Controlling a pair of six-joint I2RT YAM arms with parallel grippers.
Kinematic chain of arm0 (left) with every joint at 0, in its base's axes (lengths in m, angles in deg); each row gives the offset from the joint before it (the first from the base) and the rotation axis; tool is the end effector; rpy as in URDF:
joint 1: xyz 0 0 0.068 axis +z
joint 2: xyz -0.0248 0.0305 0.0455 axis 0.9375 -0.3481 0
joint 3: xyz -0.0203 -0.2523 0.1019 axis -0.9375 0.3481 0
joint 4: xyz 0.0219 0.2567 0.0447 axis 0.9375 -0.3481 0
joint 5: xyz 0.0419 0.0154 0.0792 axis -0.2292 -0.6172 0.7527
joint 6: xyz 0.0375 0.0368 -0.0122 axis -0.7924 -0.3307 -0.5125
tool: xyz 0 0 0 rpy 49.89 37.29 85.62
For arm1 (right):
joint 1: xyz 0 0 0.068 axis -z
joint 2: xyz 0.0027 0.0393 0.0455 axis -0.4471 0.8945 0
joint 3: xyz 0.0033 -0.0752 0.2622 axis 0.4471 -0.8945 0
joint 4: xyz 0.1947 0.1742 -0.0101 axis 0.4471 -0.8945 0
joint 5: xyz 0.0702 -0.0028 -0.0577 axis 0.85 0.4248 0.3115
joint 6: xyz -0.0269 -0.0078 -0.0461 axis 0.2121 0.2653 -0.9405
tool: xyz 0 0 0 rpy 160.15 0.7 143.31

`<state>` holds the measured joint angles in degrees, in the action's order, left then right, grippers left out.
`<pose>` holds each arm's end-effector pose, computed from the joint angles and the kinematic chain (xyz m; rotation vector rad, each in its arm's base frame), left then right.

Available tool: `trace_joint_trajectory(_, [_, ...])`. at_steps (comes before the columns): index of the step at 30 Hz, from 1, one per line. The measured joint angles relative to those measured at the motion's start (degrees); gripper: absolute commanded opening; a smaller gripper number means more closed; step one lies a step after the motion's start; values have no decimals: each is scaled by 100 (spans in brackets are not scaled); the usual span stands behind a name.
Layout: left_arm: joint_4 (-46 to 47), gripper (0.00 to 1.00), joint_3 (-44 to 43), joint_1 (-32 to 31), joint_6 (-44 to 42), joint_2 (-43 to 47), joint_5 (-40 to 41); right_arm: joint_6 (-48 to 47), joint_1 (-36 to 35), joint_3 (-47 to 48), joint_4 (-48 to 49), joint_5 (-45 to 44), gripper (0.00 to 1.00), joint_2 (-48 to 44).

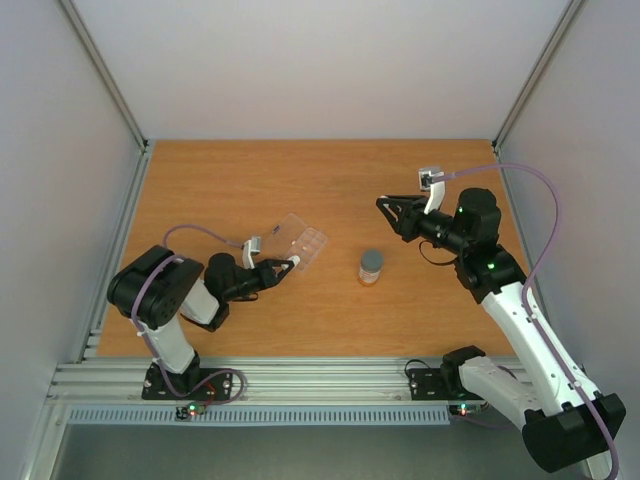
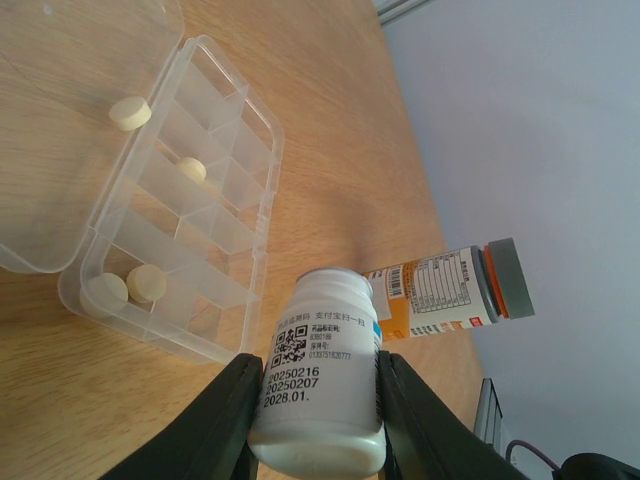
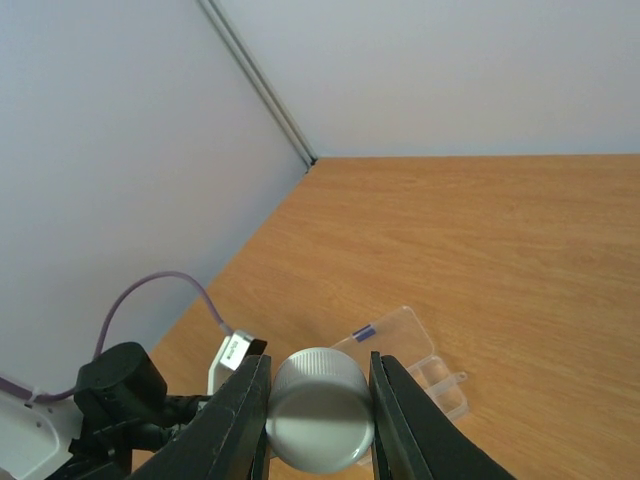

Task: Sort the pills into containers
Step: Pour the pill into the pill container.

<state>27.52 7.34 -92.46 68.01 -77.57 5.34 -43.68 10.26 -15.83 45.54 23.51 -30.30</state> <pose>0.2073 -0.1086 0.1010 -0.0600 2.0648 -1.3986 0.1962 0.0769 0.3562 -0.3448 1.8147 0.9491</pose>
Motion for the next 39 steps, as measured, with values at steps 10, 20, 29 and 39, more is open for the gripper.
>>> trace_joint_trajectory(10, [-332, 0, -131, 0, -136, -46, 72, -7, 0, 0, 2, 0, 20, 33])
trace_joint_trajectory(20, [-680, 0, -234, 0, -289, -63, 144, -26, 0, 0, 2, 0, 20, 59])
trace_joint_trajectory(29, [-946, 0, -264, 0, -422, -61, 144, -28, 0, 0, 2, 0, 20, 92])
trace_joint_trajectory(39, [-1353, 0, -356, -31, -605, 81, 192, -28, 0, 0, 4, 7, 20, 138])
